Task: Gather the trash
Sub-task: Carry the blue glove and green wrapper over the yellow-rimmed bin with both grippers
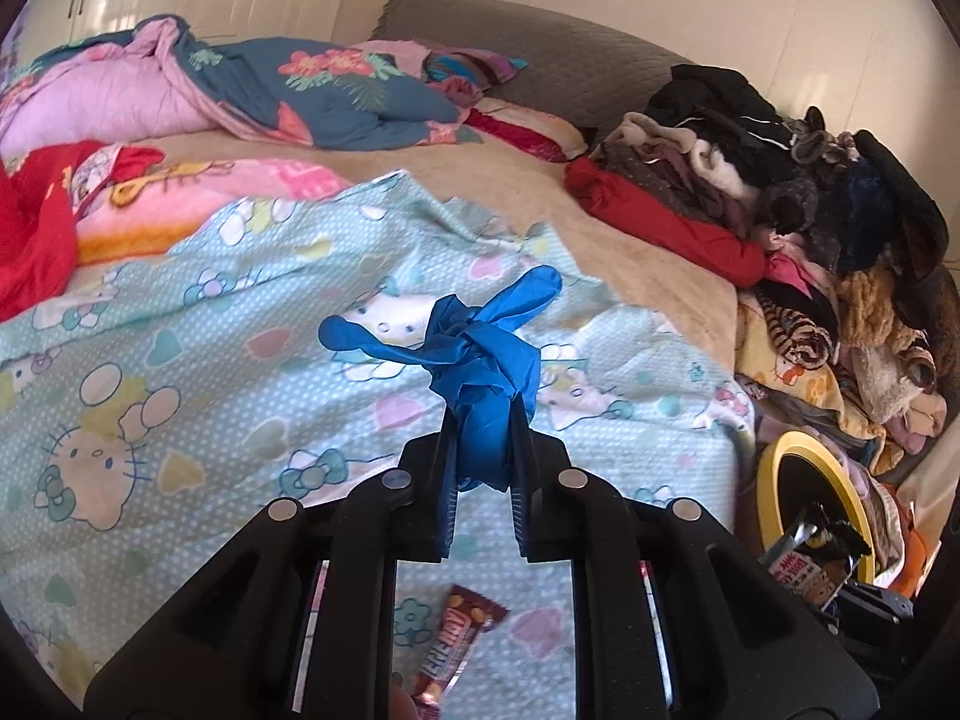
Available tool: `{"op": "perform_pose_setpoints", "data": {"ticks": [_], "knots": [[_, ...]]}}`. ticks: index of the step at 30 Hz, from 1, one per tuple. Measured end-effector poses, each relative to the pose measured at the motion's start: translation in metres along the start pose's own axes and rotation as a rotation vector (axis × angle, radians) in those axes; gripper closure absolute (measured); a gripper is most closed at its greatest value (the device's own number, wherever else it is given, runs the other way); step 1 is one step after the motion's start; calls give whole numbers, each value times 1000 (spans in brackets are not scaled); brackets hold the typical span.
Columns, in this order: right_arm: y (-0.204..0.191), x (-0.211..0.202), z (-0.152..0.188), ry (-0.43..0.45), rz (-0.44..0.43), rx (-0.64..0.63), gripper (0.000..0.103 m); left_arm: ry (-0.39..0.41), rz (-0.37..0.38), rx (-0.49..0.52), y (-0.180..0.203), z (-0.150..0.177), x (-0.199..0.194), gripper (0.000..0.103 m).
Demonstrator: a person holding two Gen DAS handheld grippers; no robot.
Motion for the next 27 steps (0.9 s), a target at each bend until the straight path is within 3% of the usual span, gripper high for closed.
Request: {"op": "perform_pose_setpoints", "data": {"ticks": [27], "knots": [[53, -59, -18, 130, 47, 93, 93, 18, 114, 108, 86, 5, -24, 95]]}}
Point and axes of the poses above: each gripper's, at about its wrist camera, not at the fingertips, and x roughly the way its jaws point, y to its right, z to its underside, the point moved 4 cm from there along x, roughly the way its jaws point, and after that the axes turned 5 degrees about -z, right-handed, at the moved point
